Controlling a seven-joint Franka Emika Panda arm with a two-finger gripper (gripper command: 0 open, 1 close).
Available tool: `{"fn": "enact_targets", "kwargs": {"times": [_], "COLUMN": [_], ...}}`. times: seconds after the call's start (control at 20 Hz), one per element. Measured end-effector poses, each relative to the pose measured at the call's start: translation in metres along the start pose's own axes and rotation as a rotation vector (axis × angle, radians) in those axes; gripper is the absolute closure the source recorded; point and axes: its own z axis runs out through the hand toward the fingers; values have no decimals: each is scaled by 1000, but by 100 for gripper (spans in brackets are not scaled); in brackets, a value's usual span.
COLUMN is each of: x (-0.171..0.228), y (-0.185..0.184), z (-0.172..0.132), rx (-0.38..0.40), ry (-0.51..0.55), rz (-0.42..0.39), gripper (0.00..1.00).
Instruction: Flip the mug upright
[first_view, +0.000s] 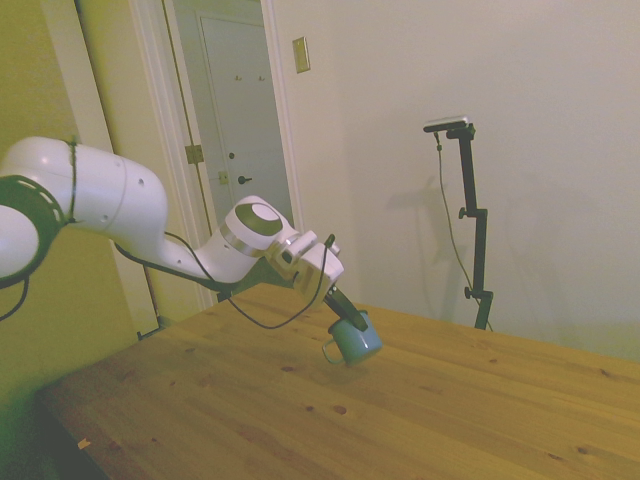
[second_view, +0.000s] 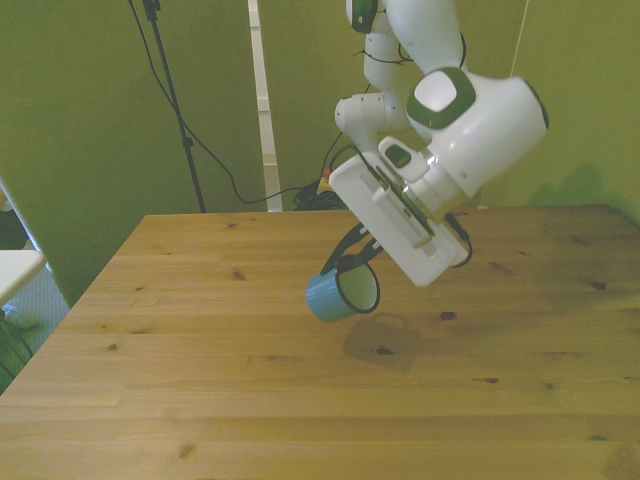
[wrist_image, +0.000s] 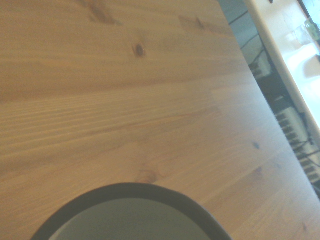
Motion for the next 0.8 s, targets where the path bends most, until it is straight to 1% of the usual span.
{"fn": "enact_targets", "kwargs": {"times": [0.05, 0.15, 0.25, 0.4, 0.55, 0.7, 0.8], "x": [10, 23, 24, 14, 10, 0, -3], "y": [9, 20, 21, 14, 7, 1, -3], "z": [-9, -13, -4, 21, 36, 46, 56], "rx": [47, 132, 215, 336, 428, 507, 533], "ry": [-34, -104, -179, -310, -445, -587, -633], "rz": [2, 6, 21, 37, 41, 21, 0], "gripper": [100, 100, 100, 100, 100, 100, 100]}}
